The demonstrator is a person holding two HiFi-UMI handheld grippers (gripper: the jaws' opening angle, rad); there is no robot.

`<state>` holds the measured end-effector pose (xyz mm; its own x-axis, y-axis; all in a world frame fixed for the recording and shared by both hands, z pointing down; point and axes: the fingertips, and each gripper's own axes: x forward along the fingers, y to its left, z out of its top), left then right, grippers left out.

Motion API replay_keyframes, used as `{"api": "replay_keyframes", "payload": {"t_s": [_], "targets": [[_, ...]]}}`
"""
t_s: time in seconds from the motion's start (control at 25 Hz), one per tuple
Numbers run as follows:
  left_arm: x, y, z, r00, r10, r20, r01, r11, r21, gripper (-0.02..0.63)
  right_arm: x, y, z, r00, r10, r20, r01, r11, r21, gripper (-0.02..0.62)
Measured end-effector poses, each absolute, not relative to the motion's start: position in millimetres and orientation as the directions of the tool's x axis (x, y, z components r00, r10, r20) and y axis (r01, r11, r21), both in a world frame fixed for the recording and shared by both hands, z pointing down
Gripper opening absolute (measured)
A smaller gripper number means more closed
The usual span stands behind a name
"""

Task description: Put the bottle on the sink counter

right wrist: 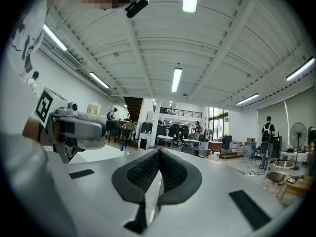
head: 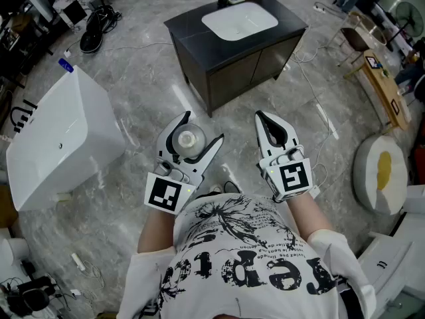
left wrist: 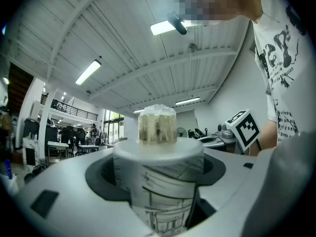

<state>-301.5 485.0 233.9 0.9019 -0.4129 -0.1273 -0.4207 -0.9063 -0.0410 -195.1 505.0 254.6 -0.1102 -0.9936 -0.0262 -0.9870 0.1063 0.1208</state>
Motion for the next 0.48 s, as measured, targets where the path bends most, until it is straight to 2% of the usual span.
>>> {"api": "replay_keyframes", "payload": {"t_s": [0.48], "targets": [[-305.0,460.4,245.8,0.919,-0.374,-0.122,-0.381,-0.924,-0.036,0.348,-193.6,484.0,278.8,-0.068,-0.997,0.048,-0.993,0.072,0.095,0.012]]}}
